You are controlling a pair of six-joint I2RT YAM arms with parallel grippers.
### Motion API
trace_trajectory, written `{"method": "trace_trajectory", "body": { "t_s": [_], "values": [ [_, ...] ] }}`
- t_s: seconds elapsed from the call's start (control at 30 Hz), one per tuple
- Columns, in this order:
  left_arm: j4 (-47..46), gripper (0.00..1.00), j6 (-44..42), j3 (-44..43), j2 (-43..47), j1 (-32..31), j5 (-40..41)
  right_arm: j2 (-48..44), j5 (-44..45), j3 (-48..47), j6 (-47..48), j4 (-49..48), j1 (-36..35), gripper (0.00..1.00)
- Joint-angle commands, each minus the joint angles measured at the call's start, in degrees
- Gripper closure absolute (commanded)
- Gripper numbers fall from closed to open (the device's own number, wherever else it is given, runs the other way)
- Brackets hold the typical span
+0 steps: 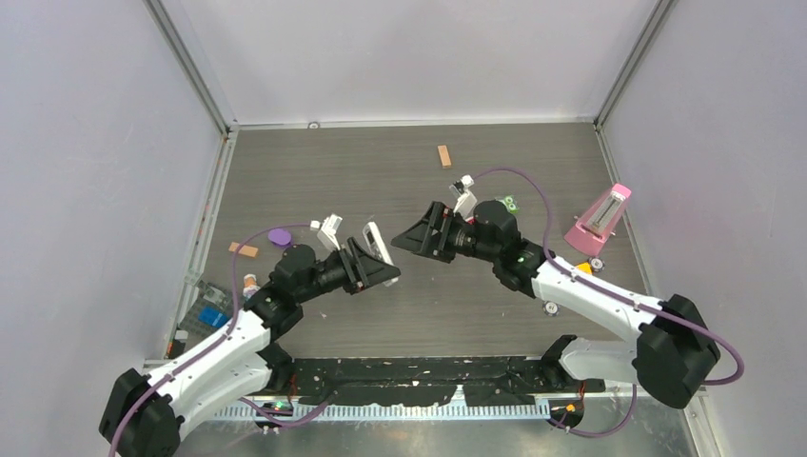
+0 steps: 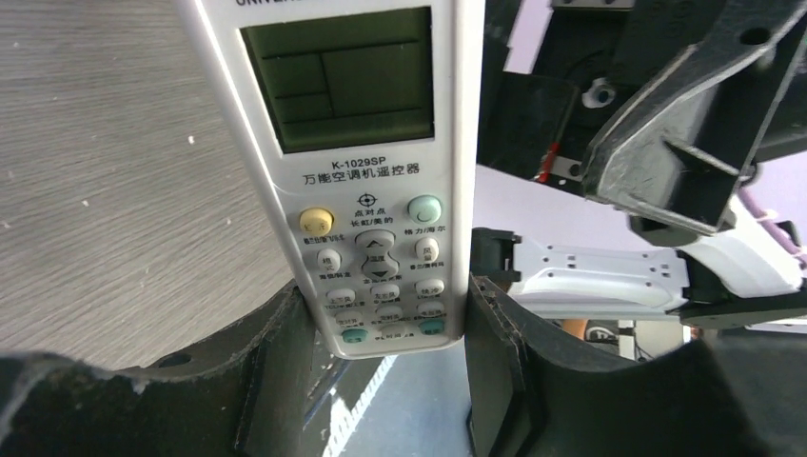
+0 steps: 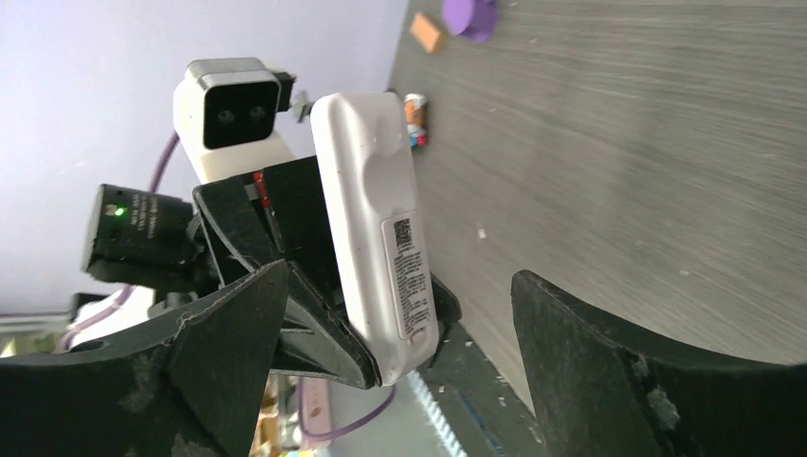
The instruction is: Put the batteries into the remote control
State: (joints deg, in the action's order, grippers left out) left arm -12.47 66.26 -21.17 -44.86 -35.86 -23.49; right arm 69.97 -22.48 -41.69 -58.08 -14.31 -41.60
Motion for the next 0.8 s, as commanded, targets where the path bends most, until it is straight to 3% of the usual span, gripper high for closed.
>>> {"method": "trace_trajectory", "body": {
  "t_s": [0.0,0.23,0.33,0.53,0.77],
  "values": [
    [1.16,1.0,-3.66,-2.51,-2.81,-2.71,3.2,-5.29,9.73,-2.24,7.86,11.06,0.16,0.08],
    [0.2,1.0,3.07,-7.16,-18.98,-9.07,12.34,-13.86,28.23,-4.98,13.23,30.79,0.63,0.1],
    [0.27,1.0,5.87,-12.87,-28.06,-12.29,16.64,-21.22,34.65,-4.44,13.84,34.69,0.78,0.11],
    [6.15,1.0,9.4,-28.54,-45.52,-17.66,21.13,-31.84,41.81,-5.35,15.41,44.13,0.82,0.11],
    [16.13,1.0,14.8,-42.13,-58.01,-20.12,27.42,-40.33,44.64,-6.06,15.02,52.55,0.79,0.11]
  ]
}}
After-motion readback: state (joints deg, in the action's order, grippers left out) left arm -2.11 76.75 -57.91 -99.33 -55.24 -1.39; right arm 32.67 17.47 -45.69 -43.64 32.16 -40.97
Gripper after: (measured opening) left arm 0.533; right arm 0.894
